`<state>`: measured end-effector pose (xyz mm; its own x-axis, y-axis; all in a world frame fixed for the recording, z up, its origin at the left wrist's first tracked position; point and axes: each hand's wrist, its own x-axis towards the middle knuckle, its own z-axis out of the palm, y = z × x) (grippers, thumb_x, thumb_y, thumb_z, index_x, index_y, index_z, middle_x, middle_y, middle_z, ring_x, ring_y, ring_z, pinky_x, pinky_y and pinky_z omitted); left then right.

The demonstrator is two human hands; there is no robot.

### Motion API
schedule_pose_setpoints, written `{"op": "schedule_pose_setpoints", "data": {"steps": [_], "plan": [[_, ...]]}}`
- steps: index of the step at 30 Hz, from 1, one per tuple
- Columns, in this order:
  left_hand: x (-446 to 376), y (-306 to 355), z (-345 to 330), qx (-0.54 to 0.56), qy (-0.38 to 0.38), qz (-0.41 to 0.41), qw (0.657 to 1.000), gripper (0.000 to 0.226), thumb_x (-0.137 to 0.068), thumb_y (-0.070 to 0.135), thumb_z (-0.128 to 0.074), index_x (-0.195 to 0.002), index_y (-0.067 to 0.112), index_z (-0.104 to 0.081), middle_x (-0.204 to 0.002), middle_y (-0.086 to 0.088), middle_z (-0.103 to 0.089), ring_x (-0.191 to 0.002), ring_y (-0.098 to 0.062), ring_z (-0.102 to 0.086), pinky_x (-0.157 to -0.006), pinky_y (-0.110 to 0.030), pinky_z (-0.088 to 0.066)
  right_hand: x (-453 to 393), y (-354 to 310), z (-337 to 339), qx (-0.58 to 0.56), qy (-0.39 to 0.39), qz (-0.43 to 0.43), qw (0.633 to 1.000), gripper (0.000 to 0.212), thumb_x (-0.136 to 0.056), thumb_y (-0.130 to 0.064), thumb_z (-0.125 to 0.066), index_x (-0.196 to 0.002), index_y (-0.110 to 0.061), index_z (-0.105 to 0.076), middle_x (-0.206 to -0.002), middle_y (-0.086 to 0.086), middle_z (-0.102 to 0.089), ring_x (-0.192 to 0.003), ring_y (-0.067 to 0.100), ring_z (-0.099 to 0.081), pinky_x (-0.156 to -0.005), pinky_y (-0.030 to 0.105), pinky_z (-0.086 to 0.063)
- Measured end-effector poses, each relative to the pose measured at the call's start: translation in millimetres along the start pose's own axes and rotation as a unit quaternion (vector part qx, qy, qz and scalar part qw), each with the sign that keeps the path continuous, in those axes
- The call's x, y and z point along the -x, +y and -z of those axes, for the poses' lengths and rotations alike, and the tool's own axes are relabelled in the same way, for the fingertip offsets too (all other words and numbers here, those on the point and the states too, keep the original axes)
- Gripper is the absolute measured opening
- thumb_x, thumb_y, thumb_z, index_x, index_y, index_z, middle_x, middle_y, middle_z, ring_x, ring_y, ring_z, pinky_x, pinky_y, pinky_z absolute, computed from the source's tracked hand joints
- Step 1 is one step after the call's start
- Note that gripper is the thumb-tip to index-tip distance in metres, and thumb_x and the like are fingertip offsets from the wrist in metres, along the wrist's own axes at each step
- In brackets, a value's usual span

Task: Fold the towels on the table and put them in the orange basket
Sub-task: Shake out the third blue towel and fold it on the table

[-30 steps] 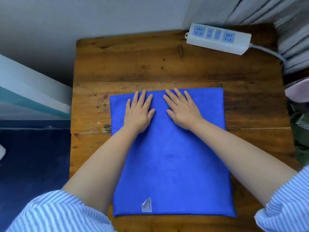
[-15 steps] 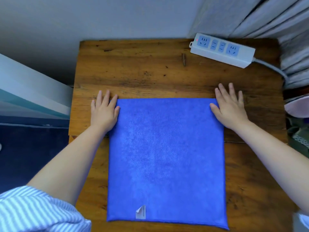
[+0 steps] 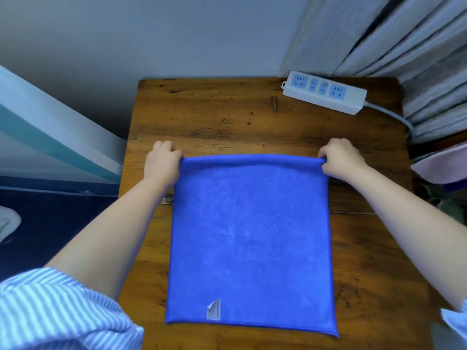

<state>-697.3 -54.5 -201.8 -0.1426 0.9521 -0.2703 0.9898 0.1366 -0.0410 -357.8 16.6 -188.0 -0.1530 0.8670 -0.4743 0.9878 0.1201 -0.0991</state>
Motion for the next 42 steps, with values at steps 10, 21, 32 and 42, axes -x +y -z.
{"op": "schedule_pose_setpoints", "data": {"steps": [10,21,32,42], "plan": [[109.0,-27.6,25.6,0.006,0.09,-0.123,0.988,0.018,-0.087,0.002,-0.051,-0.098,-0.001,-0.064,-0.098,-0.018,-0.066,-0.1,-0.035,-0.051,-0.079,-0.043,-0.041,121.6,2.8,12.5,0.028,0.113,0.078,0.99,0.015,-0.076,0.002,-0.054,-0.084,-0.008,-0.063,-0.09,0.01,-0.062,-0.095,0.029,-0.05,-0.08,0.033,-0.037],[241.9,-39.5,3.9,-0.041,0.103,-0.275,0.955,0.028,-0.039,-0.011,-0.084,-0.056,-0.003,-0.062,-0.05,-0.016,-0.058,-0.047,-0.033,-0.059,-0.038,-0.033,-0.049,256.5,2.2,-75.0,0.065,0.175,0.1,0.977,0.01,-0.071,0.011,-0.056,-0.078,0.006,-0.061,-0.082,0.024,-0.06,-0.086,0.04,-0.053,-0.069,0.043,-0.039],[283.2,-35.9,-33.0,-0.046,0.09,-0.29,0.952,0.033,-0.037,-0.008,-0.086,-0.057,0.0,-0.061,-0.05,-0.012,-0.058,-0.043,-0.029,-0.054,-0.036,-0.025,-0.042,293.3,4.3,-119.4,0.045,0.222,0.118,0.967,0.016,-0.054,0.024,-0.058,-0.061,0.009,-0.057,-0.061,0.027,-0.056,-0.063,0.041,-0.055,-0.054,0.04,-0.042],[294.5,-28.8,-78.2,-0.097,0.041,-0.303,0.947,0.042,-0.022,-0.003,-0.089,-0.052,0.007,-0.061,-0.044,-0.005,-0.053,-0.038,-0.023,-0.051,-0.034,-0.02,-0.036,297.1,7.5,-154.5,0.059,0.209,0.139,0.966,0.029,-0.038,0.026,-0.067,-0.052,0.005,-0.054,-0.051,0.02,-0.053,-0.048,0.035,-0.054,-0.044,0.033,-0.044]]}}
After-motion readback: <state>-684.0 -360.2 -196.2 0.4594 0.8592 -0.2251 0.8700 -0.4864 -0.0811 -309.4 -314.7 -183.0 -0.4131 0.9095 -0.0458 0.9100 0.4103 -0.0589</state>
